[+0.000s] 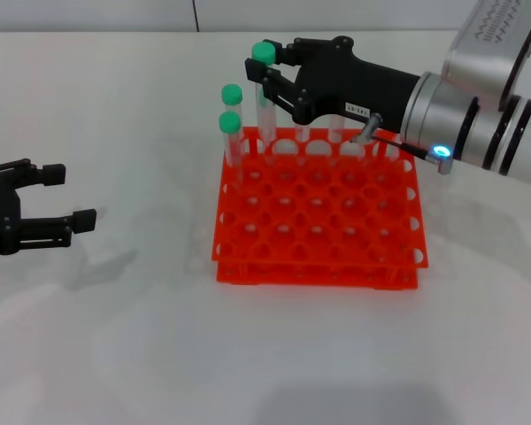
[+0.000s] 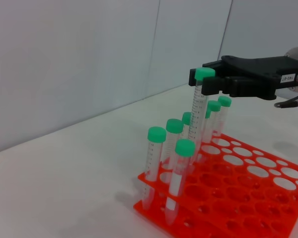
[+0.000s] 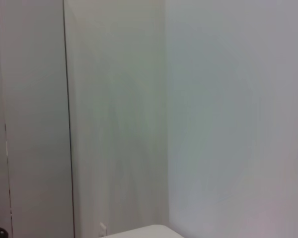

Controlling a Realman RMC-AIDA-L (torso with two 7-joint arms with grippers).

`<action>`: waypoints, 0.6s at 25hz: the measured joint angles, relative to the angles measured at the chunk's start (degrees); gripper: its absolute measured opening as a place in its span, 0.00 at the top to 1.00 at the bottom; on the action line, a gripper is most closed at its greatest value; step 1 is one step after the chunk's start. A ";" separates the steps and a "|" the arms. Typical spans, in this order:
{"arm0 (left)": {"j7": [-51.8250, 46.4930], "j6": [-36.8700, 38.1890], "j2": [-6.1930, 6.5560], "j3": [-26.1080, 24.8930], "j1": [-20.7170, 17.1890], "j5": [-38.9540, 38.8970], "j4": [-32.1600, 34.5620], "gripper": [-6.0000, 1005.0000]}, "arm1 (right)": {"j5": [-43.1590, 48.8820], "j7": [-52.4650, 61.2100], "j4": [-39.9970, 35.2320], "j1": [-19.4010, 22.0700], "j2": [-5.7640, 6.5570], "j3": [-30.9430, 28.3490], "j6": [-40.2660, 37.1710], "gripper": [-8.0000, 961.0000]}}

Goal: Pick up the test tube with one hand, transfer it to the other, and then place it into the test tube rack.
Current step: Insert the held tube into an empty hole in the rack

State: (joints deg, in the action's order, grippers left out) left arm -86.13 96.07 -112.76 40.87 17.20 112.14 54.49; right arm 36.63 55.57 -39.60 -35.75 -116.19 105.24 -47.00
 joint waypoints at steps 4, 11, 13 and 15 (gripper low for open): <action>0.00 0.00 0.00 0.00 0.03 0.00 0.00 0.14 | -0.28 -0.30 0.31 -0.05 0.00 0.63 -0.06 0.72; 0.15 0.00 -0.02 0.00 0.11 0.00 0.01 0.14 | -1.82 -0.38 0.32 -0.05 0.00 2.20 0.22 0.72; 0.28 0.00 -0.07 0.00 0.12 0.00 0.00 0.14 | -1.97 -0.39 0.45 -0.05 0.00 2.32 0.27 0.72; 0.32 0.00 -0.09 0.02 0.12 0.00 -0.15 0.14 | -2.15 -0.40 0.85 -0.04 0.00 2.33 0.33 0.72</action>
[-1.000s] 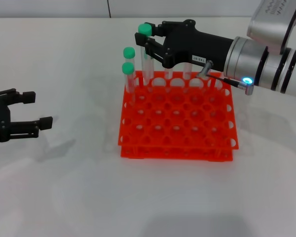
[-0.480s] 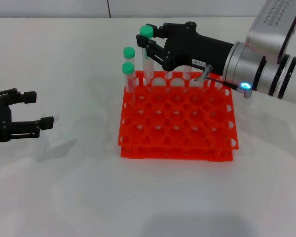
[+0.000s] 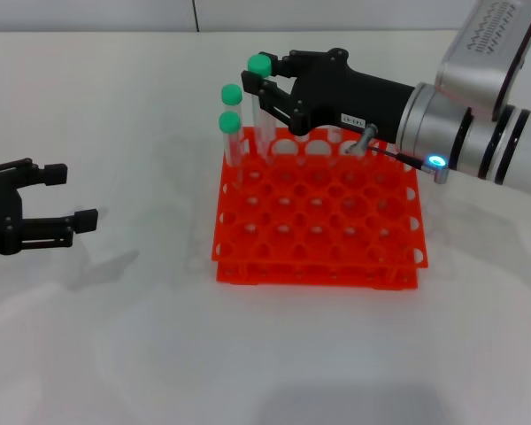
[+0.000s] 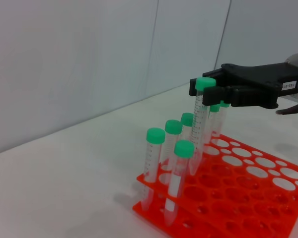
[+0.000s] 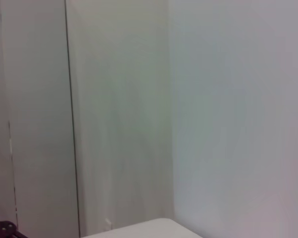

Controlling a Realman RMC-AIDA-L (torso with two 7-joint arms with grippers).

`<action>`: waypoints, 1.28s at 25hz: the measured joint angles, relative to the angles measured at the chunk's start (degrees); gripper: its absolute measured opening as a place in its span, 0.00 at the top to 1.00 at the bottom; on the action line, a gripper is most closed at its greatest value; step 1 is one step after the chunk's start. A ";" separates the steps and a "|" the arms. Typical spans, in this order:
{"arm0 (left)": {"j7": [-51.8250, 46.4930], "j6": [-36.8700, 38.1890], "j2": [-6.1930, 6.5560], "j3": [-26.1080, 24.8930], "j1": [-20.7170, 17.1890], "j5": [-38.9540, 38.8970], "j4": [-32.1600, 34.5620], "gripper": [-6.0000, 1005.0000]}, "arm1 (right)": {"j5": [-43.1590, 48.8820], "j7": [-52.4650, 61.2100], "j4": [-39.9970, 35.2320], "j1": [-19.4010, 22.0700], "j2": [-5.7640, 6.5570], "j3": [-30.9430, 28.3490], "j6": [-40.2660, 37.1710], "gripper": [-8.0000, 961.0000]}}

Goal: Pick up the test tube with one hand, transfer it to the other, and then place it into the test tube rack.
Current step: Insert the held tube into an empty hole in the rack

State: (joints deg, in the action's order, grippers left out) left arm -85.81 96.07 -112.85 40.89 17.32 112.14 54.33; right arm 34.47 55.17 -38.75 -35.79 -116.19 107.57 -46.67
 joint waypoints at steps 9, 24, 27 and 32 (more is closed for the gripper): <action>0.03 0.00 -0.04 0.15 0.00 0.00 -0.35 0.14 | -0.52 -0.07 1.06 -0.04 0.00 0.01 -0.20 0.72; 0.03 0.00 -0.18 0.34 0.00 0.00 -0.37 0.14 | -6.66 -4.86 2.45 -0.34 0.00 2.75 -0.40 0.72; 0.04 0.02 -0.18 0.33 0.00 0.00 -0.37 0.14 | -9.46 -7.39 2.57 -0.33 0.00 3.96 -0.69 0.72; 0.03 0.07 -0.18 0.32 0.00 0.00 -0.37 0.14 | -12.56 -9.69 3.17 -0.43 0.01 5.45 -1.26 0.72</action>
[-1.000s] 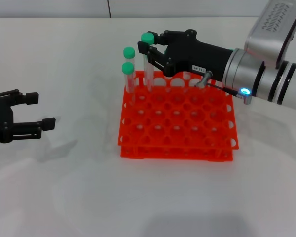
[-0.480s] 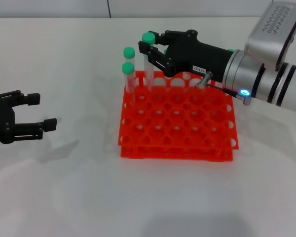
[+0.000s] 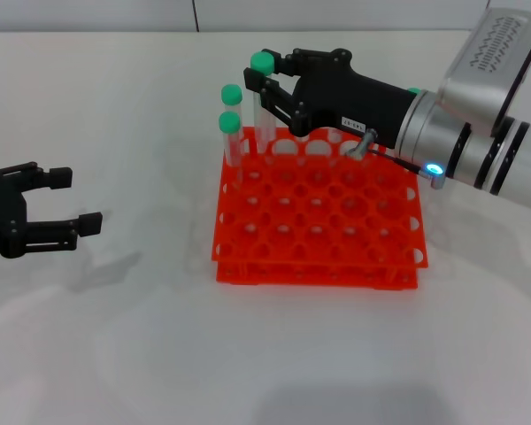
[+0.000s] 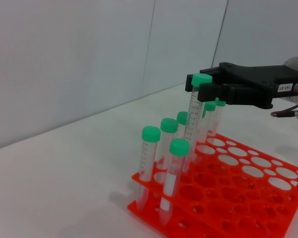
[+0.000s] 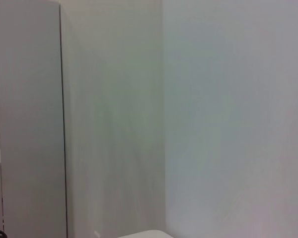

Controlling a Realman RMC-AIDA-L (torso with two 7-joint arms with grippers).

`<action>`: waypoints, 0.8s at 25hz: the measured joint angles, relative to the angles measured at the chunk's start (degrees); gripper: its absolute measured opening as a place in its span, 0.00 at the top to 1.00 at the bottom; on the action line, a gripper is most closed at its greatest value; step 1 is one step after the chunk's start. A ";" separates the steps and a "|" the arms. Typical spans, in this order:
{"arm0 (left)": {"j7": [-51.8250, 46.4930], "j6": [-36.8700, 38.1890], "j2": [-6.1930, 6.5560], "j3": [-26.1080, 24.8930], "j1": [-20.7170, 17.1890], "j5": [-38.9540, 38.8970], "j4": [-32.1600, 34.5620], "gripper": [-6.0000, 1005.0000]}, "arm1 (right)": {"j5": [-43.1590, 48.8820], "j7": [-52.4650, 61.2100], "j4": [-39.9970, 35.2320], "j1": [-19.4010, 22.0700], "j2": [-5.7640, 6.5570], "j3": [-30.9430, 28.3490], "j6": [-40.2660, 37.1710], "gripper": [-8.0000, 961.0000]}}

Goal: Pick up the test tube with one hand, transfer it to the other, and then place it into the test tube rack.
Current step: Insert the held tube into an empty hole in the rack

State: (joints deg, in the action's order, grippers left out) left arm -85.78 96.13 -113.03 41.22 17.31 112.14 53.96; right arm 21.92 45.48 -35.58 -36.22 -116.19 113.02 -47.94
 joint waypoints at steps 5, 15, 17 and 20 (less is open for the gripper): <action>0.00 0.02 -0.02 0.00 0.00 0.00 0.00 0.14 | -0.27 -0.02 0.30 0.08 0.00 0.56 -0.03 0.72; 0.00 0.02 -0.41 0.00 0.15 0.00 0.00 0.14 | -5.93 -2.84 2.17 -0.29 0.00 4.04 -0.15 0.72; 0.00 0.02 -0.50 0.00 0.17 0.00 0.00 0.14 | -6.03 -2.95 2.25 -0.30 -0.01 4.12 -0.16 0.72; 0.03 0.02 -0.60 0.03 0.18 0.10 0.00 0.14 | -6.11 -2.95 2.78 -0.35 0.00 4.15 -0.16 0.72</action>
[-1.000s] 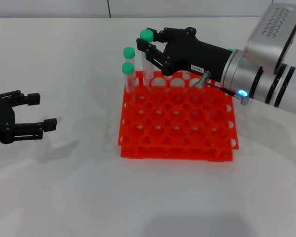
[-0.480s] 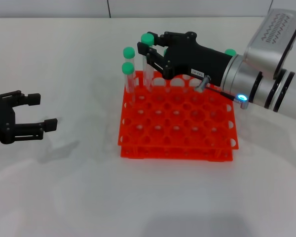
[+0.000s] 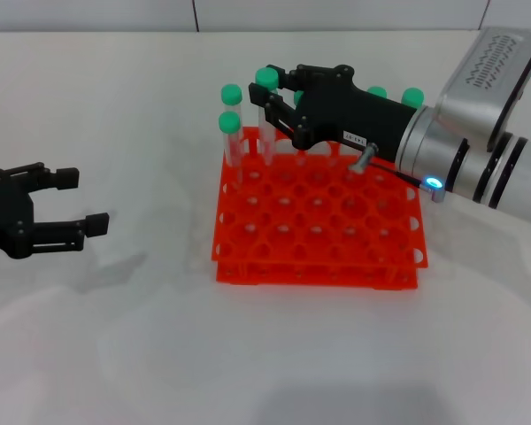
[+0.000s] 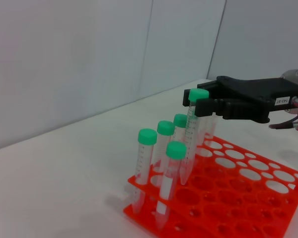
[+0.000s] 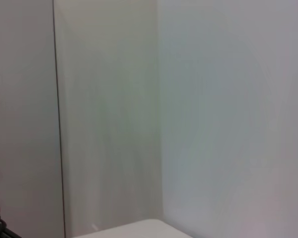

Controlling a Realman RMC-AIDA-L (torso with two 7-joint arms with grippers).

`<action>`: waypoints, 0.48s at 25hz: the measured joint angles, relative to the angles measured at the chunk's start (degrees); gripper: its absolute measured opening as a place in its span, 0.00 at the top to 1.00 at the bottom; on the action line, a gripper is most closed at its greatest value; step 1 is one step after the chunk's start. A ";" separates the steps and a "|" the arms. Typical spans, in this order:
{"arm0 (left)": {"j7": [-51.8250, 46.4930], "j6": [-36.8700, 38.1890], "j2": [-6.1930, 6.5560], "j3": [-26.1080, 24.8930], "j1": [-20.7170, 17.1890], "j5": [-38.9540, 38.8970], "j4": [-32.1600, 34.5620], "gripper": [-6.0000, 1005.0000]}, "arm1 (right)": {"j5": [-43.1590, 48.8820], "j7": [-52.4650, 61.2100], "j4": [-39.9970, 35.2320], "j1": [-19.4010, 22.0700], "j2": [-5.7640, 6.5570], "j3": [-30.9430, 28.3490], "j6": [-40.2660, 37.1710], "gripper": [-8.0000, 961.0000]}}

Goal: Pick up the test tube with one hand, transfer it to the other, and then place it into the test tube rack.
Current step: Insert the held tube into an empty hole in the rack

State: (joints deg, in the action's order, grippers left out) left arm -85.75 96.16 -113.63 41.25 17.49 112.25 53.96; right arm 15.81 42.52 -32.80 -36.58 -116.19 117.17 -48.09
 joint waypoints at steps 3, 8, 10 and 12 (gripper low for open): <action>0.03 0.00 -0.06 0.04 0.00 0.49 -0.03 0.14 | -0.02 0.00 0.26 -0.04 0.00 0.09 0.00 0.72; 0.06 0.59 -0.15 0.06 0.33 1.74 -0.13 0.14 | -0.06 0.00 0.30 -0.07 0.00 0.39 0.01 0.72; 0.06 0.71 -0.16 0.06 0.47 2.14 -0.16 0.14 | -0.07 -0.01 0.30 -0.07 0.00 0.67 0.02 0.72; 0.06 0.73 -0.21 0.06 0.53 2.30 -0.17 0.14 | -0.08 -0.26 0.30 -0.08 0.00 0.90 0.02 0.72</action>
State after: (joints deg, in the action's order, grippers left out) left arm -85.69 96.88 -113.84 41.31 18.02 114.54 53.79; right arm 15.72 42.27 -32.50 -36.65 -116.19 118.08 -48.07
